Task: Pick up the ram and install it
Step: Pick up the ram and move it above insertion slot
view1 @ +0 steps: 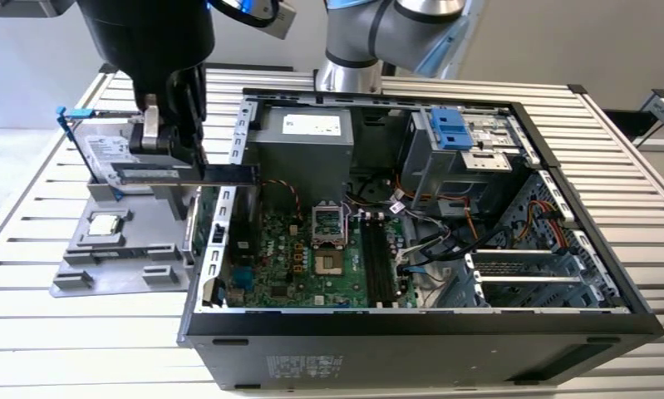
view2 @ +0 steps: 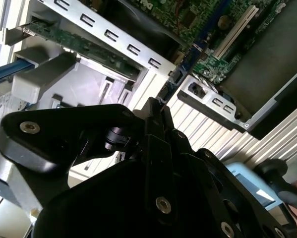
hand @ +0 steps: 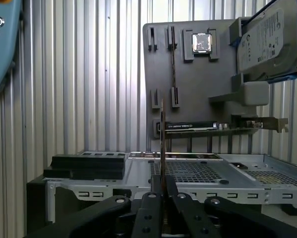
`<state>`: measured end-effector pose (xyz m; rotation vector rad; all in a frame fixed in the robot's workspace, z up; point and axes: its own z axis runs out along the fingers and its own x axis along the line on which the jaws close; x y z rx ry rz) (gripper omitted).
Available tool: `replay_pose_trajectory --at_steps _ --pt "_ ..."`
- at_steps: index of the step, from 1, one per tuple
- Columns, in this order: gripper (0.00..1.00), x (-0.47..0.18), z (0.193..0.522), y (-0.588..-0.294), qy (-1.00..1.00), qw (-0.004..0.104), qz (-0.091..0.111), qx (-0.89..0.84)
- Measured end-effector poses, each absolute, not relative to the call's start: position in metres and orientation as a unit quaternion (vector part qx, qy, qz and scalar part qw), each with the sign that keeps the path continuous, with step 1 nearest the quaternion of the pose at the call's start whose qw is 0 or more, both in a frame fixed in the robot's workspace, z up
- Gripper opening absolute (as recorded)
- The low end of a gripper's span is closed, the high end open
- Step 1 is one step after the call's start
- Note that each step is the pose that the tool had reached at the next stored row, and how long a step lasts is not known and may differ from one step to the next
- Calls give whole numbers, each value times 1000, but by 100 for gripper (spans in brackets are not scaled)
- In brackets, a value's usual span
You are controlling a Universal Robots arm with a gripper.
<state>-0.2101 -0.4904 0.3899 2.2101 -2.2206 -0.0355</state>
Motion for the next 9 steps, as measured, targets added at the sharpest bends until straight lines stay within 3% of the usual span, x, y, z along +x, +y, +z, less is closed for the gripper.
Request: replay_pose_trajectory --at_steps 9 --pt "0 -199 390 -490 -709 4 -11 705"
